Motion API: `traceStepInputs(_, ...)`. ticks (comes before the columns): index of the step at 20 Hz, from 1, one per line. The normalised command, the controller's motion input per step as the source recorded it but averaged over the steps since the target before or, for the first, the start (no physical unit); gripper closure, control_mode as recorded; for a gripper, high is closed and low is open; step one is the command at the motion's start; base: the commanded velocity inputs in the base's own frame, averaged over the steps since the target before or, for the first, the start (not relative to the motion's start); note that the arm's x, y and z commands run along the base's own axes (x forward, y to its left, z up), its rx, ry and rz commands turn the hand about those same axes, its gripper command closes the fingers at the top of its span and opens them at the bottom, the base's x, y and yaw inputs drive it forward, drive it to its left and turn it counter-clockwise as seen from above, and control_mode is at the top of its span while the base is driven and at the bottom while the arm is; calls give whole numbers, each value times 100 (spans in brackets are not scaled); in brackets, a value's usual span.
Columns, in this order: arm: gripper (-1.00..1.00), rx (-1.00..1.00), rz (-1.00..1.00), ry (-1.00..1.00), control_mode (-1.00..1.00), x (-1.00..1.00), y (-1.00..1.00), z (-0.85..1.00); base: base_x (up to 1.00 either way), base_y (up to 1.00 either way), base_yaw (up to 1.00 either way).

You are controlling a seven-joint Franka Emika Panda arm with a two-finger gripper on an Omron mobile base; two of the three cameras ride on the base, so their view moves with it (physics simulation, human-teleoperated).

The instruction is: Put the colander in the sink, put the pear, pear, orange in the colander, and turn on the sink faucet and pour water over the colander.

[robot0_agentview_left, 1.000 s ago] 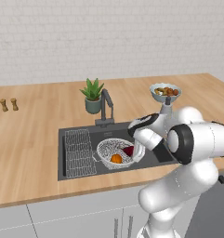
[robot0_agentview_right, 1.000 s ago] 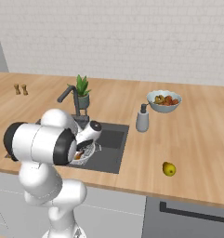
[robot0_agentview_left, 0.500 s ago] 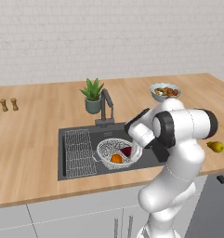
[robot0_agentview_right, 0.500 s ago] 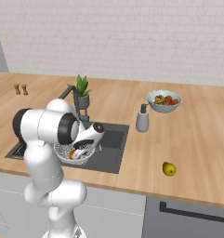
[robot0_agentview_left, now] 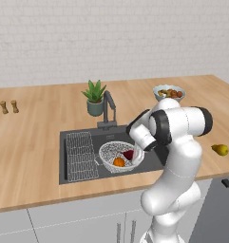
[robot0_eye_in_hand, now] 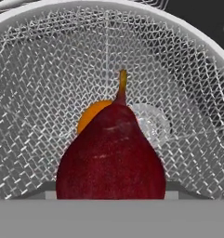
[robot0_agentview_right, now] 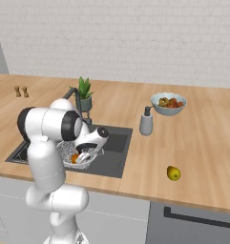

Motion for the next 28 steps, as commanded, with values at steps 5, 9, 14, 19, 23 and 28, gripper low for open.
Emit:
traceStepInputs(5,100,0,0,0,-100,16,10,-1,0,0,0)
traceStepInputs(9,100,0,0,0,-100,11,16,0,0,0,0)
traceStepInputs(14,-100,0,0,0,-100,12,8,0,0,0,0)
traceStepInputs(19,-100,0,0,0,-100,2,0,0,0,0,0)
traceStepInputs(23,-100,0,0,-1,-100,0,0,3,0,0,0)
traceStepInputs(28,-100,0,4,-16,-100,-6,0,59,0,0,0)
